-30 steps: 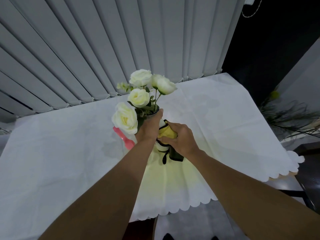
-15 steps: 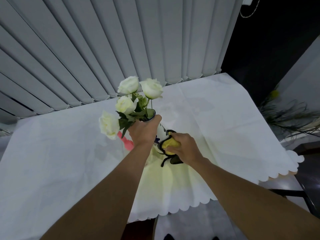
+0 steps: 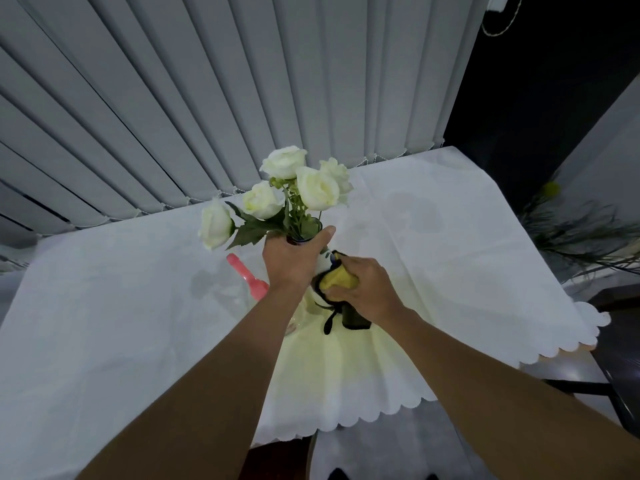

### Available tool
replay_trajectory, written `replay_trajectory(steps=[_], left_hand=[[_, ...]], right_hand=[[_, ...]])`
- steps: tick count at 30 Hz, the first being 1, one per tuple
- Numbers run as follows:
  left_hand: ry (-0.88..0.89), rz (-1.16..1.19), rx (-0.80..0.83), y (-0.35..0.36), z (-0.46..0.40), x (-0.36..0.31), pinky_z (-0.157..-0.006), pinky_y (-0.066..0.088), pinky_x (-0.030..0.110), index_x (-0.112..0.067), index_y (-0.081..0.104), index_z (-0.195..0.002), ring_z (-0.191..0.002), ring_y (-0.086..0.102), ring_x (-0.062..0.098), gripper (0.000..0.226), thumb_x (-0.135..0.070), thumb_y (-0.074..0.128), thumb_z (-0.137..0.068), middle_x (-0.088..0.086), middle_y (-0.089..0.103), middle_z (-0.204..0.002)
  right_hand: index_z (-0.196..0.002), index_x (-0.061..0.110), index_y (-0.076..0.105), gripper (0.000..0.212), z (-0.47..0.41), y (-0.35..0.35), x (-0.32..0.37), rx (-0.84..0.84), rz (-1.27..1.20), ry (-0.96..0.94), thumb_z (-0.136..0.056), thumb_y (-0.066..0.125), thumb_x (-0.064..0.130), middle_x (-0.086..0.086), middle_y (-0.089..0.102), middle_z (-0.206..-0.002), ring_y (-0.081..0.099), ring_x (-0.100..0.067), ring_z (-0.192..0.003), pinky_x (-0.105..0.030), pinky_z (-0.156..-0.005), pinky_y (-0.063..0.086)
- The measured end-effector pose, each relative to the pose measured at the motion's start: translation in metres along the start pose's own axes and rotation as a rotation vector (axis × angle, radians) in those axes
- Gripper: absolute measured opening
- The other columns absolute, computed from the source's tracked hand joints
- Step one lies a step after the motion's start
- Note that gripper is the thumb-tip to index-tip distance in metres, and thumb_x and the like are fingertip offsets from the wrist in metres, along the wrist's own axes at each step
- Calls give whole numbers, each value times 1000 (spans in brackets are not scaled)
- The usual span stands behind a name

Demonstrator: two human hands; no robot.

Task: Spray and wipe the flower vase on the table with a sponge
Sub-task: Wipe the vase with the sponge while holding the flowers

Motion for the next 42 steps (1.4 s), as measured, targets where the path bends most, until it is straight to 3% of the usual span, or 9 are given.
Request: replay_trajectory(steps=[8,12,16,19,26,28,34,38,42], left_hand=[[27,-9,-68,-3,13,-1,-68,53,19,-17,62,-106,-75,66,2,49,-27,83,-63,-7,72,-88],[23,53,-74,1,16,1,-48,41,5,-14,59,-103,-56,60,-7,40,-13,77,-67,-7,68,-78],[51,77,-64,8,15,-1,-63,49,8,-16,60,-102,-74,63,1,44,-24,82,-65,-3,68,-90],[90,32,-58,12,14,-2,-77,58,27,-20,64,-101,-88,68,14,61,-49,86,-53,4,68,-99],[74,-20,-133,-3,19,-2,-61,50,19,-21,66,-90,-74,67,6,37,-36,87,-63,-9,70,-79],[63,-52,-138,-4,18,1,-61,47,24,-16,63,-90,-75,66,15,34,-29,86,-68,-8,65,-74],[101,-65,-112,-1,13,1,-69,49,28,-12,65,-106,-84,67,22,38,-25,81,-75,-13,61,-75],[183,-16,-124,-2,12,2,-77,57,28,-21,67,-94,-80,66,6,31,-27,86,-71,-13,69,-84],[176,-153,-139,-5,18,-1,-69,42,26,-14,67,-93,-77,62,17,33,-32,84,-71,-10,64,-77]], right_hand=[[-88,10,66,29,21,27,-43,120,83,167,-68,75,30,-3,67,-79,61,-20,-68,-34,-63,49],[-98,6,69,35,19,24,-38,106,76,130,-71,78,27,-1,66,-82,58,-18,-72,-27,-62,42],[-112,12,69,45,8,11,-13,26,42,34,-73,82,30,0,70,-97,61,-16,-90,-23,-73,41],[-115,15,69,43,-3,-3,12,-45,26,-53,-77,81,31,1,70,-102,55,-14,-96,-28,-80,45],[-100,9,72,32,-13,-11,38,-129,-10,-91,-76,81,28,4,64,-93,50,-15,-97,-21,-79,37],[-101,12,73,31,-9,-8,38,-135,-27,-114,-75,82,27,3,66,-97,51,-14,-98,-24,-80,39],[-133,28,60,72,-7,12,2,10,43,30,-70,73,62,8,67,-120,52,-14,-113,-30,-96,45],[-125,17,64,71,2,18,-21,97,125,85,-65,77,53,2,69,-108,55,-17,-100,-30,-86,48],[-94,7,69,41,18,24,-43,138,166,138,-64,76,34,-4,64,-77,57,-21,-70,-37,-63,50]])
Point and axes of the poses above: each hand's wrist, its own z-axis away from the middle knuckle, its own y-axis out of the palm, x = y × z, the point moved 6 cm from there along -z, towards the middle knuckle
